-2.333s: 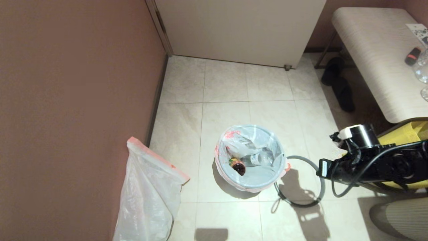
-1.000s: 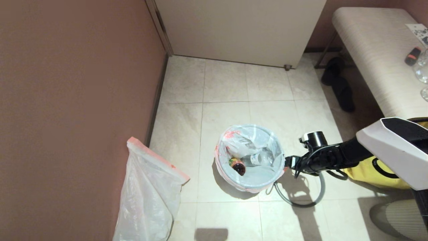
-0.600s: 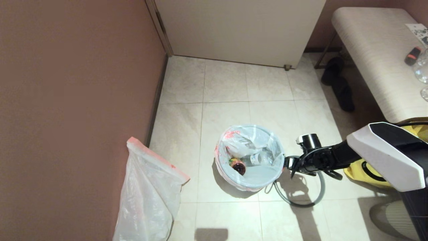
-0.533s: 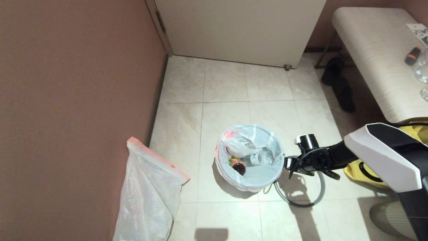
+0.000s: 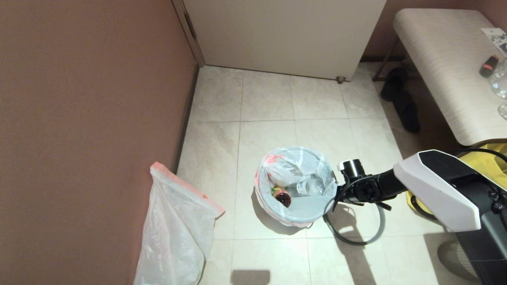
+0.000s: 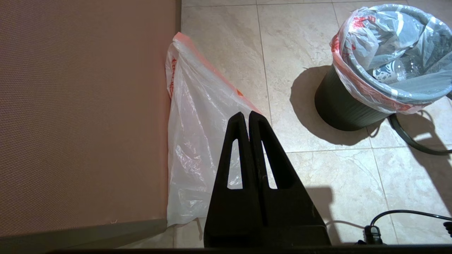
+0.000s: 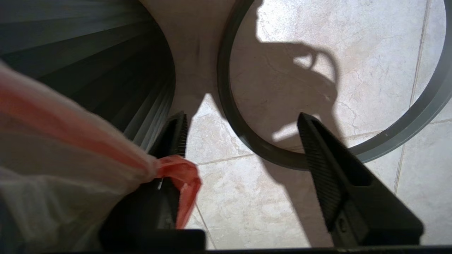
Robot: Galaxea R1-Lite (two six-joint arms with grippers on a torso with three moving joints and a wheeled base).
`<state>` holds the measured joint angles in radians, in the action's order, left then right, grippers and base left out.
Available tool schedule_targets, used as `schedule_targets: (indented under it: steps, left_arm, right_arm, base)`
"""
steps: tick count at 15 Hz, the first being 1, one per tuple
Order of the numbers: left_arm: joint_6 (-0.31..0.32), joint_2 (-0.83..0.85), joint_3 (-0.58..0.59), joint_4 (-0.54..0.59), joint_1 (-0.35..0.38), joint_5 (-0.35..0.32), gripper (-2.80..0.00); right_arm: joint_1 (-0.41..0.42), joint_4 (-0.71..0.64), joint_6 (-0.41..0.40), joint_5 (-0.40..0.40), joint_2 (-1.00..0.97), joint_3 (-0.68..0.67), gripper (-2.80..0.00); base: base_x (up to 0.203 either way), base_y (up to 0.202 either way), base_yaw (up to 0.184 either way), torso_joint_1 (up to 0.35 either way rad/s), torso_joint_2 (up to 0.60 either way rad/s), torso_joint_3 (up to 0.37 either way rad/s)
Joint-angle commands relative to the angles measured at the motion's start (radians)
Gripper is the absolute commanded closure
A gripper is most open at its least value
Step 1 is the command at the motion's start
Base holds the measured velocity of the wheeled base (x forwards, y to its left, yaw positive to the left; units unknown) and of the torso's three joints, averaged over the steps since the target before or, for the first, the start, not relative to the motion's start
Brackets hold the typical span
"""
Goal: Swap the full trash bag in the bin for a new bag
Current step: Place the trash bag on the floor
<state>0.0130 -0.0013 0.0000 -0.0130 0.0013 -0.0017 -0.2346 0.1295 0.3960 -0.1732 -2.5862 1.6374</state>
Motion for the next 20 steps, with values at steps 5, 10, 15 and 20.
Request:
schedule_targets:
  steps: [5, 10, 15, 20]
  left_arm:
    - [-0.001, 0.001, 0.0, -0.001, 0.0, 0.0, 0.0]
    - [-0.001, 0.001, 0.0, -0.001, 0.0, 0.0, 0.0]
    - [-0.001, 0.001, 0.0, -0.001, 0.0, 0.0, 0.0]
    - [0.001, 0.001, 0.0, -0.001, 0.0, 0.0, 0.0]
  right_arm:
    - [-0.007, -0.098, 0.062, 0.002, 0.094, -0.01, 0.0]
    - [-0.023, -0.256, 0.166, 0.049, 0.226, -0.01, 0.0]
    - [-0.038, -0.333, 0.181, 0.065, 0.342, -0.034, 0.0]
    - [-0.06, -0.334, 0.181, 0.064, 0.441, -0.091, 0.0]
  base:
    - [0.0, 0.0, 0.0, 0.0, 0.0, 0.0]
    - [0.0, 0.0, 0.0, 0.0, 0.0, 0.0]
    - [0.0, 0.0, 0.0, 0.0, 0.0, 0.0]
    - [0.0, 0.0, 0.0, 0.0, 0.0, 0.0]
